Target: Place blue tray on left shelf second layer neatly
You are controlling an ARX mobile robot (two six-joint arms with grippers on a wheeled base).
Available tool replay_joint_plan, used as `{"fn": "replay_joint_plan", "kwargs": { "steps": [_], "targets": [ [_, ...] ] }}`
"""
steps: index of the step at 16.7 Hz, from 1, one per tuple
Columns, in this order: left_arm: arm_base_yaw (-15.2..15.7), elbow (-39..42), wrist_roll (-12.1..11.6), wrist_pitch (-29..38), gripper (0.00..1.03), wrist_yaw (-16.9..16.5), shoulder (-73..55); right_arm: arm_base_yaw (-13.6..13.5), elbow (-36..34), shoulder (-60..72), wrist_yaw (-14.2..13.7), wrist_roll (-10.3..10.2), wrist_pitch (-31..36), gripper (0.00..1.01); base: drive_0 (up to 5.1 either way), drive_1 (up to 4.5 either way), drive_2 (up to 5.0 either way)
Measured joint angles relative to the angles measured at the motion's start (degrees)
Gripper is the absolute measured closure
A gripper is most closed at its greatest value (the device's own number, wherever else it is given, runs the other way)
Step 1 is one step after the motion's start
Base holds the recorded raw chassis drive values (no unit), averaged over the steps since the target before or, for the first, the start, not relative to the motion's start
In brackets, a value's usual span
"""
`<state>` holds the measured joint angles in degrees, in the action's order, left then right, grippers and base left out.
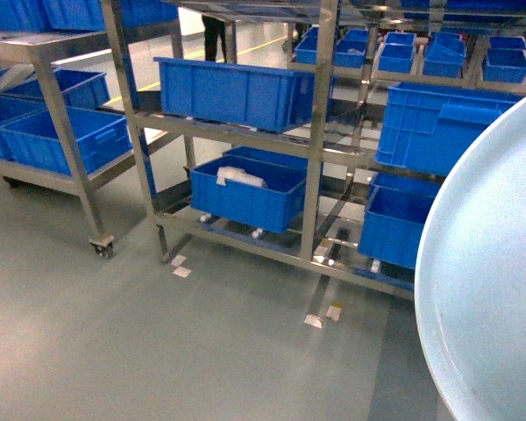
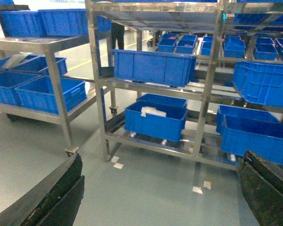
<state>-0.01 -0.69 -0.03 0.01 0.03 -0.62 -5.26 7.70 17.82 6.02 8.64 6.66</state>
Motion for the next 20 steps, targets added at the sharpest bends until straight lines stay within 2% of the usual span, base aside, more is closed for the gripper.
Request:
{"fn": "replay_joint_plan", "kwargs": {
  "steps": [20],
  "targets": [
    [0.0, 0.0, 0.0, -0.2, 0.05, 0.0, 0.0, 0.0, 0.0, 0.1, 0.0, 0.0, -0.2, 0.99, -1.8, 2.35, -6.0]
  ]
}}
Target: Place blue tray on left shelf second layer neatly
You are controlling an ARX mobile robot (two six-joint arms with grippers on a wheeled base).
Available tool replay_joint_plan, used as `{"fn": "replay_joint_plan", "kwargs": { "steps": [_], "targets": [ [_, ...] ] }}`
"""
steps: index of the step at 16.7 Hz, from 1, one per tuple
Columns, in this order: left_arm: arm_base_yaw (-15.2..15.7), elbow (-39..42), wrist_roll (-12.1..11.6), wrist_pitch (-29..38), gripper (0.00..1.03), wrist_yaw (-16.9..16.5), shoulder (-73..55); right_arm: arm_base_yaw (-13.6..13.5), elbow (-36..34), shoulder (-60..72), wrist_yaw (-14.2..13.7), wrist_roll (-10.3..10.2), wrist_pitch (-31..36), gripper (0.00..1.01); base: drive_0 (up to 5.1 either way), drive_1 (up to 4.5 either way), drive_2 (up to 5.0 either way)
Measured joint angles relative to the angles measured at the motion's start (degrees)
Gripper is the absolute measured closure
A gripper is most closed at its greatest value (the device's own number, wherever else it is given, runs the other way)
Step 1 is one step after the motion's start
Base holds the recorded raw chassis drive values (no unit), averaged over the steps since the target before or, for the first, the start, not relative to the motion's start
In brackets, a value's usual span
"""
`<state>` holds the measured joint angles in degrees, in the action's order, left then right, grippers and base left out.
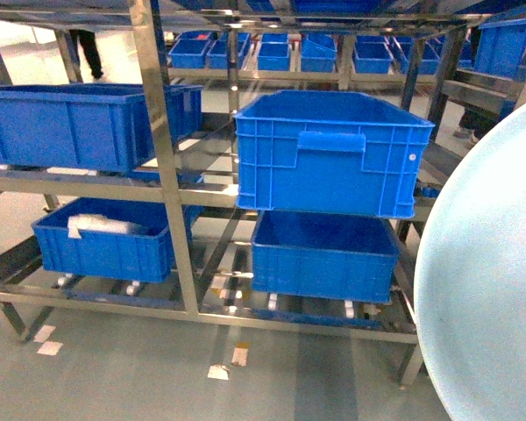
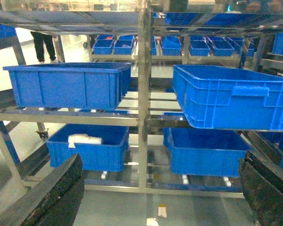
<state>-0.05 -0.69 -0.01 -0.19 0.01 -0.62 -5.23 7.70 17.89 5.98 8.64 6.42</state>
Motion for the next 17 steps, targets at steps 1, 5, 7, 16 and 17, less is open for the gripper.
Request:
{"fn": "replay_joint_plan", "kwargs": {
  "steps": [1, 5, 7, 16, 17],
  "targets": [
    [0.0, 0.0, 0.0, 0.0, 0.05, 0.0, 0.0, 0.0, 0.0, 0.0, 0.0, 0.0, 0.1, 0.99, -1.9, 2.3, -6.0],
    [0.0, 0.0, 0.0, 0.0, 0.05, 0.0, 0.0, 0.0, 0.0, 0.0, 0.0, 0.0, 0.2, 0.99, -1.9, 2.3, -6.0],
    [0.0, 0.0, 0.0, 0.0, 0.05, 0.0, 0.0, 0.0, 0.0, 0.0, 0.0, 0.0, 0.1, 0.99, -1.9, 2.3, -6.0],
    [0.0, 0.0, 0.0, 0.0, 0.05, 0.0, 0.0, 0.0, 0.0, 0.0, 0.0, 0.0, 0.1, 0.99, -1.9, 2.3, -6.0],
    [0.0, 0.0, 0.0, 0.0, 0.05, 0.0, 0.0, 0.0, 0.0, 0.0, 0.0, 0.0, 0.1, 0.99, -1.9, 2.3, -6.0]
  ]
}}
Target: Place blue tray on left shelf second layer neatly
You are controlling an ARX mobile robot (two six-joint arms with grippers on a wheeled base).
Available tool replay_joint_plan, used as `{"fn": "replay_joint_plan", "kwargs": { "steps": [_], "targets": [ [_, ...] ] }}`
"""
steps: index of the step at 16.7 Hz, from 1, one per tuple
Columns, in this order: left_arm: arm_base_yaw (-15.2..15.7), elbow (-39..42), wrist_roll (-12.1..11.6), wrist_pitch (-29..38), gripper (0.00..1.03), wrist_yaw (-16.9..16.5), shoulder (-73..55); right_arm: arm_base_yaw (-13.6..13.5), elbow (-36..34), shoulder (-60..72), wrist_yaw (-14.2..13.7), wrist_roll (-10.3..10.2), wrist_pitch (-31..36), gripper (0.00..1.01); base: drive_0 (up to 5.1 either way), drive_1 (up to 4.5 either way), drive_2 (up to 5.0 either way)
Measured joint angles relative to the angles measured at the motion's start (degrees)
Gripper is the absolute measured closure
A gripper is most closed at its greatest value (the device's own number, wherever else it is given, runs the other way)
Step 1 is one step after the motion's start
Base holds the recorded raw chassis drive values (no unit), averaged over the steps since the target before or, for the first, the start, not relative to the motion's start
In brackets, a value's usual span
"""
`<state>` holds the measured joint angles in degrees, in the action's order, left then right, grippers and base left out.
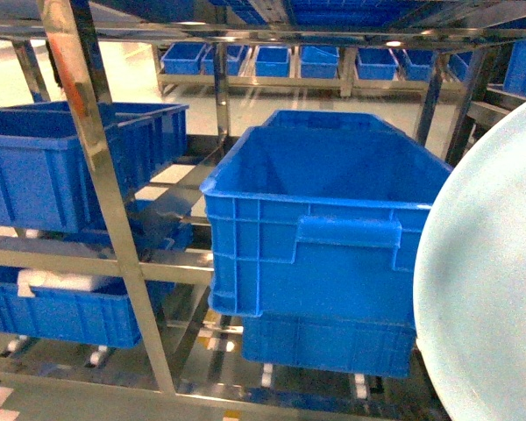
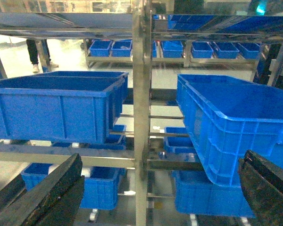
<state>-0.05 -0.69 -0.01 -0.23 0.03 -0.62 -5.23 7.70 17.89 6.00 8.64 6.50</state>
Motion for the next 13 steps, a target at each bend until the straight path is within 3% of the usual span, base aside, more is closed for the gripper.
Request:
{"fn": "replay_joint_plan", "kwargs": {
  "steps": [13],
  "targets": [
    [0.0, 0.0, 0.0, -0.1, 0.05, 0.0, 0.0, 0.0, 0.0, 0.0, 0.0, 0.0, 0.0, 0.99, 0.1, 4.23, -4.0]
  ]
}}
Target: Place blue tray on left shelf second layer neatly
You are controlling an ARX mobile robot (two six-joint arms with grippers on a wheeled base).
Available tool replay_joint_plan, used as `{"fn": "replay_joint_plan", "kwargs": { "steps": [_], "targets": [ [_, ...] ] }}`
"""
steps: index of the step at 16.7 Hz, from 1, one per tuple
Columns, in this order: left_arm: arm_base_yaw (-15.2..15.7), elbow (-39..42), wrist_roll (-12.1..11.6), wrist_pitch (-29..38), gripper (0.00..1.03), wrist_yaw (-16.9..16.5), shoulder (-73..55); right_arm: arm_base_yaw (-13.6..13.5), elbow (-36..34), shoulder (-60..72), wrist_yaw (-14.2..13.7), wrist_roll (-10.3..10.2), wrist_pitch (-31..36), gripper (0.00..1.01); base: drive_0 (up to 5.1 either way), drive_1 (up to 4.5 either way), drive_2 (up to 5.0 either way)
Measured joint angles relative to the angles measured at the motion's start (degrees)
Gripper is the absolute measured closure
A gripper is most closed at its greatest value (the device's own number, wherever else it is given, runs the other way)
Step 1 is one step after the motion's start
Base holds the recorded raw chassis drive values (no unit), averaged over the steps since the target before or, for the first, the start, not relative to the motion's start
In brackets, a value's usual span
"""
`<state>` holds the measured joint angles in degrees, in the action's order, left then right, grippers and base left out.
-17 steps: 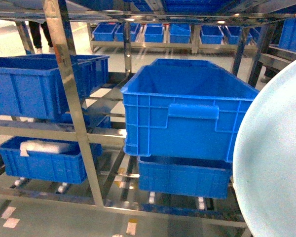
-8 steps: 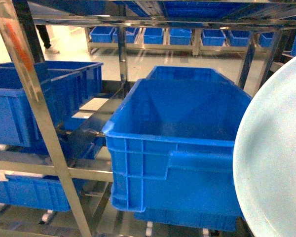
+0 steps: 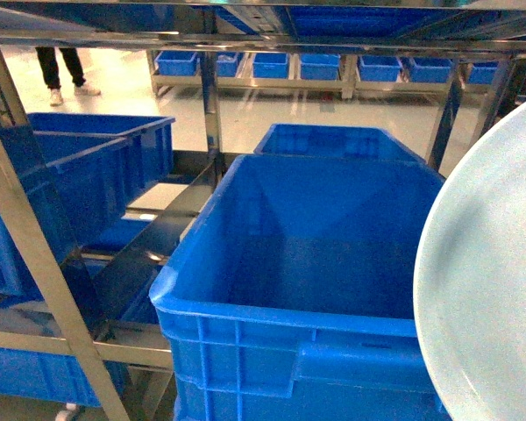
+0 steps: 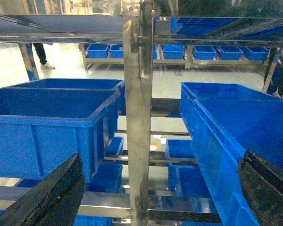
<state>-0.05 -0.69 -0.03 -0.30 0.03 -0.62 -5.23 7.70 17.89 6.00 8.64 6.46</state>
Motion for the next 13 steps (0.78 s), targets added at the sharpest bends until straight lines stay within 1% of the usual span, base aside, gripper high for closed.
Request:
{"fn": "replay_joint_plan", "kwargs": {
  "steps": [13],
  "targets": [
    [0.0, 0.0, 0.0, 0.1, 0.05, 0.0, 0.0, 0.0, 0.0, 0.0, 0.0, 0.0, 0.0, 0.99, 0.0, 0.0, 0.0]
  ]
}}
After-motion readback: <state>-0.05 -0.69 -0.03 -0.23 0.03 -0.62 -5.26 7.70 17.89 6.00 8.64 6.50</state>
